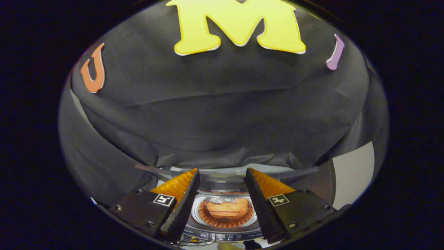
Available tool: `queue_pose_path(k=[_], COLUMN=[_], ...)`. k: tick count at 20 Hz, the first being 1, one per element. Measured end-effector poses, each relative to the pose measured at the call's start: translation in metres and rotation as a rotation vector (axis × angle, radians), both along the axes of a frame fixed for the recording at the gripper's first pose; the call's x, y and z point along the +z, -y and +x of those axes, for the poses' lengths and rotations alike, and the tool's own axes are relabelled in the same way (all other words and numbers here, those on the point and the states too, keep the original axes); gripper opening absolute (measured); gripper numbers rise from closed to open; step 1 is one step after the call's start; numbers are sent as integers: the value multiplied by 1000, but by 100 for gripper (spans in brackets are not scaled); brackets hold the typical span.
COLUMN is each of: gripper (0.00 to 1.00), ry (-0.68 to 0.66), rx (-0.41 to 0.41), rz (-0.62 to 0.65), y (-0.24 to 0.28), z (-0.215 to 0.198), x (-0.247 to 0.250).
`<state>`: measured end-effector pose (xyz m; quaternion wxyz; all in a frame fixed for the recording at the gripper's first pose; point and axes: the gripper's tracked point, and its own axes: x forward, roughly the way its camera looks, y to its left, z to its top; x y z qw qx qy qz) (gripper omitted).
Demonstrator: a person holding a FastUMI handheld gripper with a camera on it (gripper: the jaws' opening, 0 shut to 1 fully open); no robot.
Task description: Put the clothes into the washing machine and then close the washing machine lid.
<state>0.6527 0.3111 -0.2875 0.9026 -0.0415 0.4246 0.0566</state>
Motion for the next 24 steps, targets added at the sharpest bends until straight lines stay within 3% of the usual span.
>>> queue_pose_path(k=[11,24], gripper=[86,85], ry=[-45,-35], rx=[-23,-19], rz=[30,35], y=[-1,12], z=[5,-114], x=[-21,-42])
